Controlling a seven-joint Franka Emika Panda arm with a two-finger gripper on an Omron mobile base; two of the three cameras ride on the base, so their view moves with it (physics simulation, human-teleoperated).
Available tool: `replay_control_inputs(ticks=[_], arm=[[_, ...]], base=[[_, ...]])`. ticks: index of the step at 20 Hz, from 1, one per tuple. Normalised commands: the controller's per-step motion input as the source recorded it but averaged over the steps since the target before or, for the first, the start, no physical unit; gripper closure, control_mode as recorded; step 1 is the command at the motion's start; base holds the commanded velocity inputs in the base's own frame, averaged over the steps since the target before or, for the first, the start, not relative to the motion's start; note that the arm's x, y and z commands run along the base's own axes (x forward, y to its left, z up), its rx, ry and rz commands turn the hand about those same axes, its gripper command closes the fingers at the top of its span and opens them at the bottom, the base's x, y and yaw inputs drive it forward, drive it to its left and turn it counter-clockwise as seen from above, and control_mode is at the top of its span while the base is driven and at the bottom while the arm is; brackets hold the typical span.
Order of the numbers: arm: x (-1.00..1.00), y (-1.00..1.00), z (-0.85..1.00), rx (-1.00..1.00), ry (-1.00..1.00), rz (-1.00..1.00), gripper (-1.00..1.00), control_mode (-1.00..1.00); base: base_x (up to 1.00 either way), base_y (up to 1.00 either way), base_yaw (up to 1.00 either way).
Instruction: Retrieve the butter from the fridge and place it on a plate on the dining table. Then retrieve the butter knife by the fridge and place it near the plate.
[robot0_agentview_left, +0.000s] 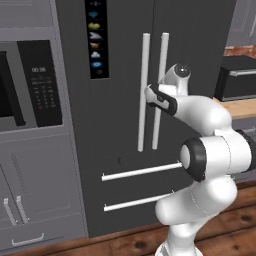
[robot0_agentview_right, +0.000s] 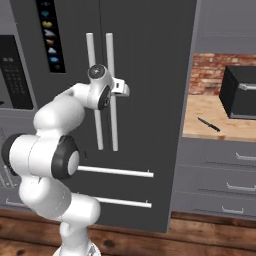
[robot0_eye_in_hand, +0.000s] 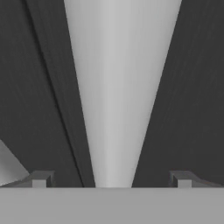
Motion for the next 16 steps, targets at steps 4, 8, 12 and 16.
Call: replay_control_inputs(ticks=[4,8,12,16], arm=[[0.36,-0.03,-0.03,0.00,-0.06,0.00,-1.00,-1.00],[0.33,0.00,0.00,0.00,0.00,0.02,-1.00,-1.00],[0.36,0.00,0.00,0.00,0.00,0.02,1.00,-1.00],[0.27,0.00,0.00,0.00,0.00,0.01,1.00,-1.00]], base=[[0.00,0.00,0.00],[0.00,0.00,0.00],[0.00,0.00,0.00],[0.00,0.00,0.00]])
